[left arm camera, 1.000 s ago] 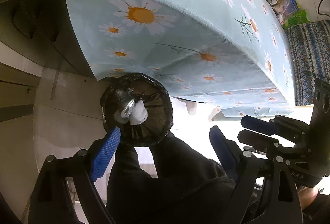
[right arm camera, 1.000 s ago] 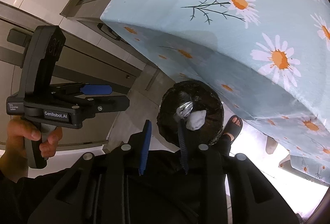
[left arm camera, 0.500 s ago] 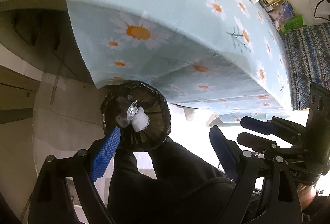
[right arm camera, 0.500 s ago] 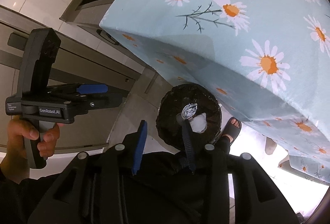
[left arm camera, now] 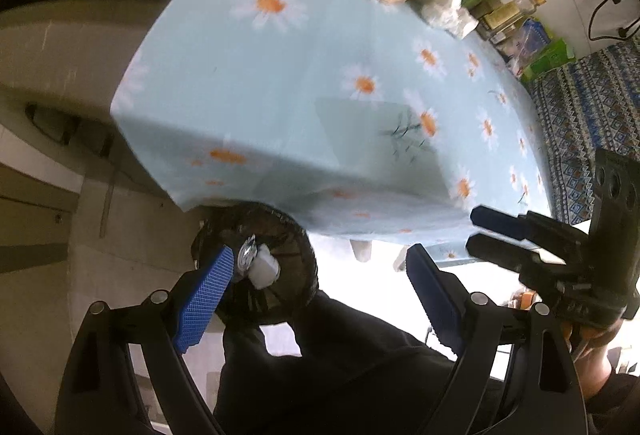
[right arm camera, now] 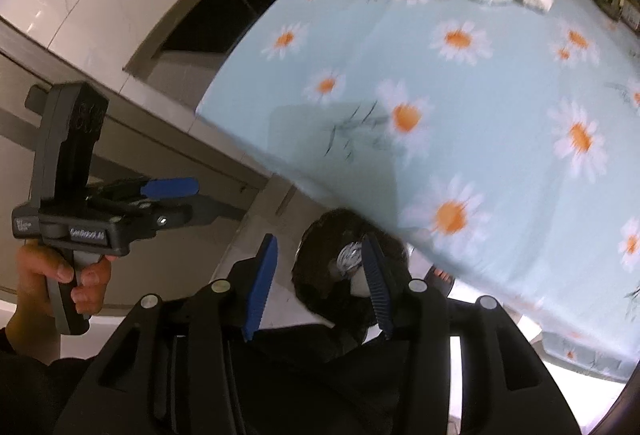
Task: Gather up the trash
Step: 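Raise both open tools from the bin back over the tablecloth, then lower the open right tool onto the white tissue beside the bottles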
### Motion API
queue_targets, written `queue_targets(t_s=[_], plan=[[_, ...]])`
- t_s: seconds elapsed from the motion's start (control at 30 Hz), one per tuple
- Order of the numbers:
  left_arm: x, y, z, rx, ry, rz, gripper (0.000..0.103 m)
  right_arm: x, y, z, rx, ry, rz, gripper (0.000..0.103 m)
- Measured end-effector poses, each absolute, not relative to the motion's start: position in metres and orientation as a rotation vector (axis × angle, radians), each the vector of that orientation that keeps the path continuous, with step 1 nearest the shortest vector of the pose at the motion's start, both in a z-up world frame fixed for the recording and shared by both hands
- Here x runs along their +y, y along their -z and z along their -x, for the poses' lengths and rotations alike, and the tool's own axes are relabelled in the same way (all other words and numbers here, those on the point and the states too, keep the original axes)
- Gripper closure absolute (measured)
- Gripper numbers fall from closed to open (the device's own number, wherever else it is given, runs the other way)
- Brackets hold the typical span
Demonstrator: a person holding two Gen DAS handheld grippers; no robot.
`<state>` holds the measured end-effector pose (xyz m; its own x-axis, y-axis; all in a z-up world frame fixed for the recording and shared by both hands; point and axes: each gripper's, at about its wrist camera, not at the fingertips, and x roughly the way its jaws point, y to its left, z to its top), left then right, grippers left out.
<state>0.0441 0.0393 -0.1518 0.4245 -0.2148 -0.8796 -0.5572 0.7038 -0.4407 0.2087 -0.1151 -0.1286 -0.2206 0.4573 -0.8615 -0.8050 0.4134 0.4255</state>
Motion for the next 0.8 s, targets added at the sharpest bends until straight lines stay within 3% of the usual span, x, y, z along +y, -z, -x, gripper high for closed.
queue_targets(t_s=[0.13,0.33,0.4,0.5,0.57,0.6,0.8], plan=[[0.039,0.136,-0.058,1.112,-0.249,0.785,0.017,-0.114,0.112,-0.238,1.286,-1.192,0.316,0.048],[0.036,0.120,-0.078,1.072,-0.263,0.769,0.017,-0.104,0.085,-0.283,1.132,-1.164,0.368,0.048],[0.035,0.117,-0.083,1.057,-0.272,0.773,0.017,-0.099,0.080,-0.297,1.112,-1.176,0.365,0.040],[0.036,0.113,-0.091,1.036,-0.292,0.781,0.017,-0.089,0.070,-0.319,1.063,-1.176,0.390,0.040],[0.036,0.110,-0.096,1.022,-0.305,0.786,0.017,-0.079,0.066,-0.336,1.035,-1.166,0.419,0.034],[0.036,0.108,-0.098,1.017,-0.311,0.788,0.017,-0.077,0.066,-0.345,1.027,-1.169,0.417,0.026],[0.034,0.100,-0.111,0.986,-0.346,0.799,0.017,-0.046,0.064,-0.376,0.996,-1.204,0.476,0.024]])
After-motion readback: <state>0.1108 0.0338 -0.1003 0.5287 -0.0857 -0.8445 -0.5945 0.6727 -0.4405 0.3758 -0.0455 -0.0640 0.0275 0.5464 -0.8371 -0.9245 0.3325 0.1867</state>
